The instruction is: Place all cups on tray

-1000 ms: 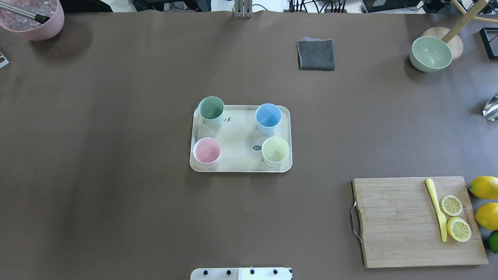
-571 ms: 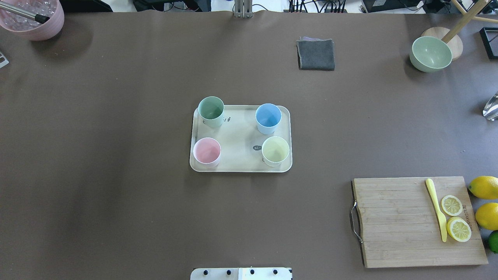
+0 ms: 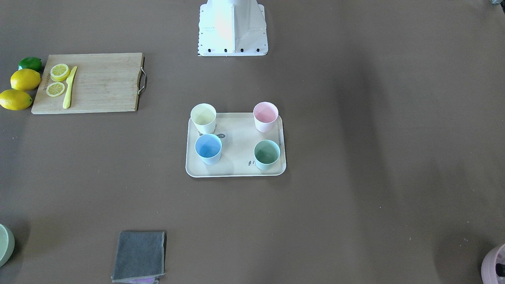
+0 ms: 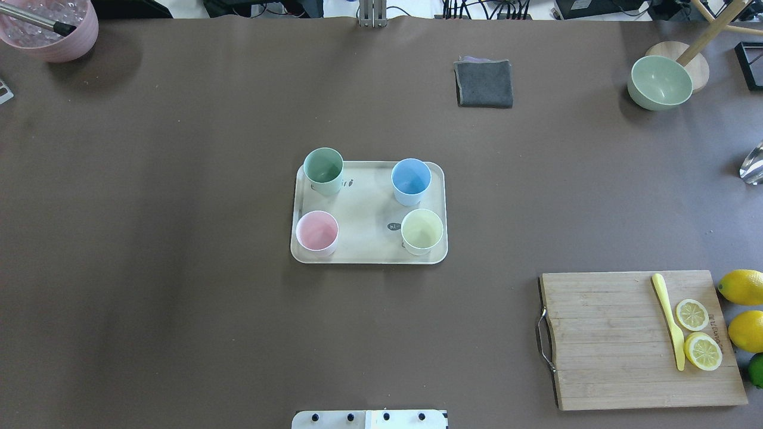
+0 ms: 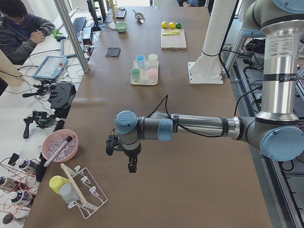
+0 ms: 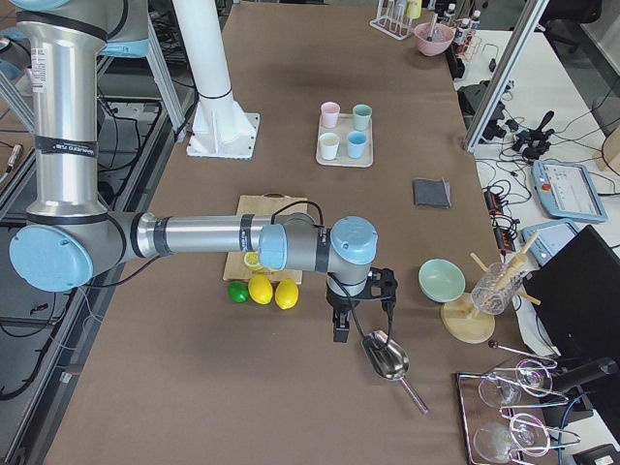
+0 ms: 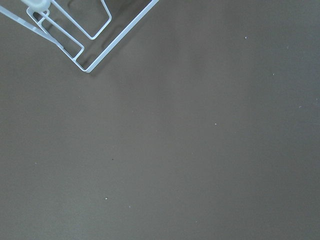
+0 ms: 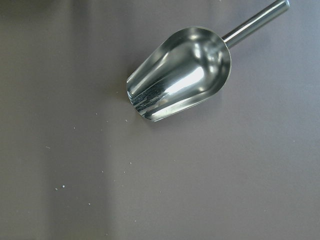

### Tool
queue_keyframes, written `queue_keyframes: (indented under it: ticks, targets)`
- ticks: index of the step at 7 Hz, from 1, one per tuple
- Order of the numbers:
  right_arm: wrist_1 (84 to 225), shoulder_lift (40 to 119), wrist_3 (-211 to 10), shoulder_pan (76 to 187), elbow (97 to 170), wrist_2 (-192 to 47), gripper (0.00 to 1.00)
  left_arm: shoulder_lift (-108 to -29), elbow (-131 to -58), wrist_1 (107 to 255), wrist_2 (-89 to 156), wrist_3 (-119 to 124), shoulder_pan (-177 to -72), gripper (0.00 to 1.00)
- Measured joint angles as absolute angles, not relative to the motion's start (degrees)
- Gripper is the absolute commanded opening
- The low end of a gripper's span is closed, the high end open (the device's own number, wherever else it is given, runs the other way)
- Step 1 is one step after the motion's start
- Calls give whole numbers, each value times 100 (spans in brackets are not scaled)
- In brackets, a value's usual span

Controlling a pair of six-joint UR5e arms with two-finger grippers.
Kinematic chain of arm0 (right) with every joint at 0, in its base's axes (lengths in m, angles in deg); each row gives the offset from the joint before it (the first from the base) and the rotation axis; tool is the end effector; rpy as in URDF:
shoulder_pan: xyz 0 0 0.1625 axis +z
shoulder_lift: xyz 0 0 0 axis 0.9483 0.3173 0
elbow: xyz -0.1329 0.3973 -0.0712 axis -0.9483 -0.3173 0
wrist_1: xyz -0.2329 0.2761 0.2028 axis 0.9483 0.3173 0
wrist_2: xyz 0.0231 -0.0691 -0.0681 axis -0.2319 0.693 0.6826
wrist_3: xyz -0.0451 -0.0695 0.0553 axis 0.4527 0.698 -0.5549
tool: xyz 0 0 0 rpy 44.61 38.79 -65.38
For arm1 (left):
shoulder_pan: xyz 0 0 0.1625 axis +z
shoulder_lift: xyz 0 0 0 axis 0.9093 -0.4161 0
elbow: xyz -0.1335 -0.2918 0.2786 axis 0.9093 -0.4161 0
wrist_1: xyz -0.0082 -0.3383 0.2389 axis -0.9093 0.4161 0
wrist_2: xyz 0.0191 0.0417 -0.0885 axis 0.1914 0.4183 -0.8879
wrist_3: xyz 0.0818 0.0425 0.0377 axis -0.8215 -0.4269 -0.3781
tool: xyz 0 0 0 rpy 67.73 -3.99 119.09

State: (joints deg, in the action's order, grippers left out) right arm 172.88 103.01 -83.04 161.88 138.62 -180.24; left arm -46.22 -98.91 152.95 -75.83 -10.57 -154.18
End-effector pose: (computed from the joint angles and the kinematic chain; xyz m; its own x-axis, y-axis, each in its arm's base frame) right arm 0.0712 -0.4649 0.6320 0.7565 -0.0032 0.6539 0.0024 1.0000 0.0021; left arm -0.0577 -0.4728 0.6426 0.7532 -0.0030 -0.6577 -0.0010 1.0000 -0.0057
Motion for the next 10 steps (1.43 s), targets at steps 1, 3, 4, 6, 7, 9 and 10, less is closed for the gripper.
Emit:
queue_keyframes:
  ticks: [1, 3, 4, 6, 7, 9, 10]
  targets:
    - [17290, 10325, -8301, 16191, 13928, -18168, 100, -4614, -9921, 15369, -7579, -1058, -15418, 98]
    - [17286, 10457, -8258, 16211, 13962, -18433, 100, -4619, -9929, 15526, -7559, -1051, -15418, 98]
    - [17284, 10516, -8251, 16242, 13982, -18477, 100, -4633, -9930, 15565, -7553, -1052, -15419, 98]
    - [17283, 10549, -8264, 16269, 13997, -18497, 100, -4654, -9918, 15585, -7549, -1053, -15463, 98]
    - [17283, 10552, -8273, 16271, 13998, -18495, 100, -4638, -9919, 15593, -7549, -1056, -15479, 98]
    - [17283, 10554, -8288, 16273, 13993, -18493, 100, -4596, -9937, 15621, -7549, -1056, -15487, 98]
    - [17283, 10554, -8291, 16273, 13993, -18493, 100, -4592, -9943, 15630, -7549, -1053, -15488, 98]
